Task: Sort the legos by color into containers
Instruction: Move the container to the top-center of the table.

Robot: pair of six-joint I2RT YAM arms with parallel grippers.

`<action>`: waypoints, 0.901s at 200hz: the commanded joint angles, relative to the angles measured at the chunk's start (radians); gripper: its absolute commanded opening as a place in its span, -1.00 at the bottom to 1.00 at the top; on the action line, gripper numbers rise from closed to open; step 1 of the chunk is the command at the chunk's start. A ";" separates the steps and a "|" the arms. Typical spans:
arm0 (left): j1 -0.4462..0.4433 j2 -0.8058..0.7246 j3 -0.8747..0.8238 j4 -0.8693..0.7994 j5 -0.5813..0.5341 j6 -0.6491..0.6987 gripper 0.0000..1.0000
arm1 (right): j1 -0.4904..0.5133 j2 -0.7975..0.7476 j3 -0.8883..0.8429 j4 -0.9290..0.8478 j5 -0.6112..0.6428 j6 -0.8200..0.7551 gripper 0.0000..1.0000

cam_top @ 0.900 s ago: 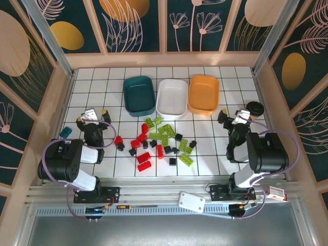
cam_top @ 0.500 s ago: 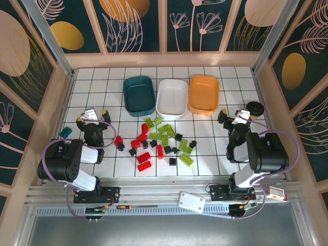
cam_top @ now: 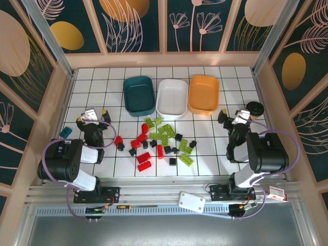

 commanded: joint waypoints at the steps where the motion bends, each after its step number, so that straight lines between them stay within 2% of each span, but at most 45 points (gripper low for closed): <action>1: 0.008 -0.001 0.010 0.046 0.003 -0.017 0.98 | 0.007 0.006 0.012 0.042 0.004 -0.020 0.99; 92: 0.008 -0.007 0.007 0.056 -0.008 -0.014 0.98 | -0.004 0.001 0.008 0.046 0.017 0.003 0.98; 112: 0.005 -0.084 0.038 -0.077 0.015 -0.003 0.97 | -0.004 -0.017 -0.033 0.103 0.045 0.010 0.99; 133: 0.005 -0.162 0.113 -0.267 -0.038 -0.024 0.98 | -0.003 -0.015 -0.061 0.162 0.044 0.007 0.98; 149: 0.005 -0.225 0.138 -0.333 -0.035 -0.047 0.98 | -0.014 -0.018 -0.033 0.109 0.027 0.020 0.98; 169: 0.005 -0.310 0.149 -0.376 -0.013 -0.117 0.98 | -0.023 -0.018 0.035 -0.022 -0.075 -0.004 0.98; 180: 0.005 -0.356 0.146 -0.383 -0.017 -0.166 0.98 | -0.016 -0.069 0.042 -0.073 -0.025 -0.002 0.99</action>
